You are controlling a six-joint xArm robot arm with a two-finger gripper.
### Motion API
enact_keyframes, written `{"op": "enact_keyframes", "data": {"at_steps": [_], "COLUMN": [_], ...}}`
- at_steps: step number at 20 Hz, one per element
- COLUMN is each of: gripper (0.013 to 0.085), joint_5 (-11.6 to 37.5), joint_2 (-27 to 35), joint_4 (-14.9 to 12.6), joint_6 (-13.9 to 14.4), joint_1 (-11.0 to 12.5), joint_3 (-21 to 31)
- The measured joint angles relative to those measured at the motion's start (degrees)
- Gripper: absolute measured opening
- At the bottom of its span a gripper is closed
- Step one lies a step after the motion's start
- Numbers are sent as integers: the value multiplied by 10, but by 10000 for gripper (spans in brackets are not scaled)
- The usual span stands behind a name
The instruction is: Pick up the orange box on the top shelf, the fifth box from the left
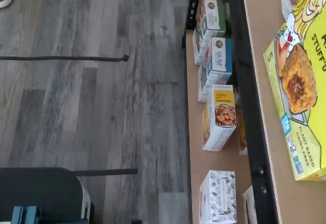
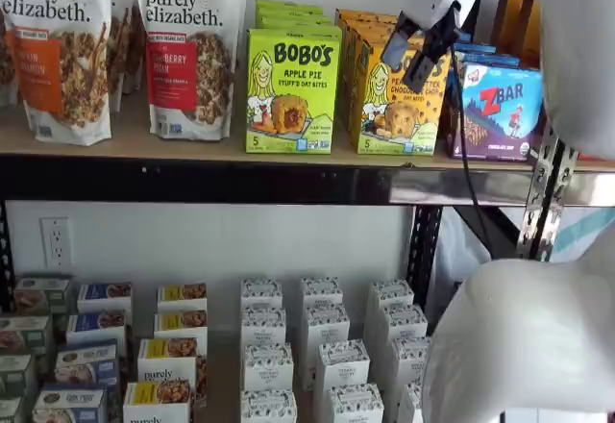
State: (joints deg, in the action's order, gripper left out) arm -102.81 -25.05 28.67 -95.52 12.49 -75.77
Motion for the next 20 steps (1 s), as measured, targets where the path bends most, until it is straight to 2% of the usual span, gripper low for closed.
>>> {"op": "enact_keyframes", "data": {"at_steps": [3,8,16,20], "gripper": [850,850,850,850], "joint_5": [-29,-29,55,80], "joint_2": [-1,-20,-65,-70], "joint_4": [20,26,70,85], "joint_6": [-1,1,-3,-10], "joint_1": [8,7,21,33], "joint_3": [1,20,72,78]}}
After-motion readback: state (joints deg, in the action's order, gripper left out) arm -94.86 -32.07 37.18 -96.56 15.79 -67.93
